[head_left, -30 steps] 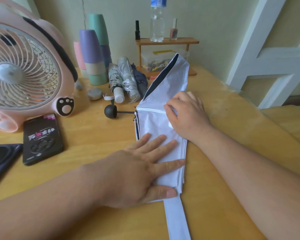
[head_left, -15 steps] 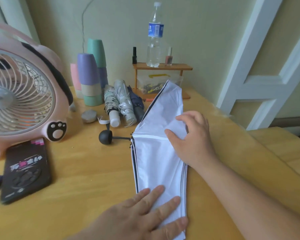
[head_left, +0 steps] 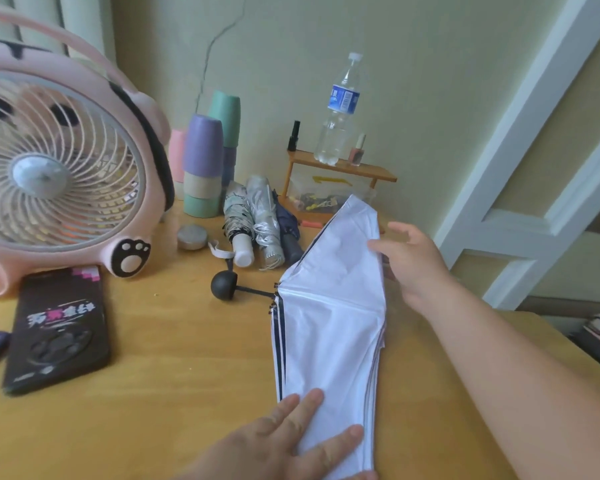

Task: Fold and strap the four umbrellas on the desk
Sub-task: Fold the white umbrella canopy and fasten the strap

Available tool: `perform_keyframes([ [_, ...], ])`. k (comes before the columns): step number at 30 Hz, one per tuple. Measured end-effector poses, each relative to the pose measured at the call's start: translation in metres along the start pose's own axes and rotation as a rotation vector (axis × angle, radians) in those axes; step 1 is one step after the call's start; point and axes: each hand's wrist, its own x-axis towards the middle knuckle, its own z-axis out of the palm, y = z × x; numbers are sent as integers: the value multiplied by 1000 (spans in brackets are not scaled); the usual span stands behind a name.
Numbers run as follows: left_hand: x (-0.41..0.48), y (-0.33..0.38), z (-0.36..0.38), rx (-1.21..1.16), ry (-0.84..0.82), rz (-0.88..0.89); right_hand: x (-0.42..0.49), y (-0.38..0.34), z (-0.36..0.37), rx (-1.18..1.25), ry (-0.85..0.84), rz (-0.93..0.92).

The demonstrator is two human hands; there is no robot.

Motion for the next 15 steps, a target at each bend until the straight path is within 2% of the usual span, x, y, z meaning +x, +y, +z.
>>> perform_keyframes([
  [3,-2,-1,8,3,-83,15,17,-18,4,128,-68,72],
  [7,2,-5,10,164,-32,118,35,-54,7,298,-145,87],
  [12,5,-4,13,308,-6,109,42,-78,12,167,-280,76],
  [15,4,-8,14,342,-6,181,38,-82,6,119,-429,62],
])
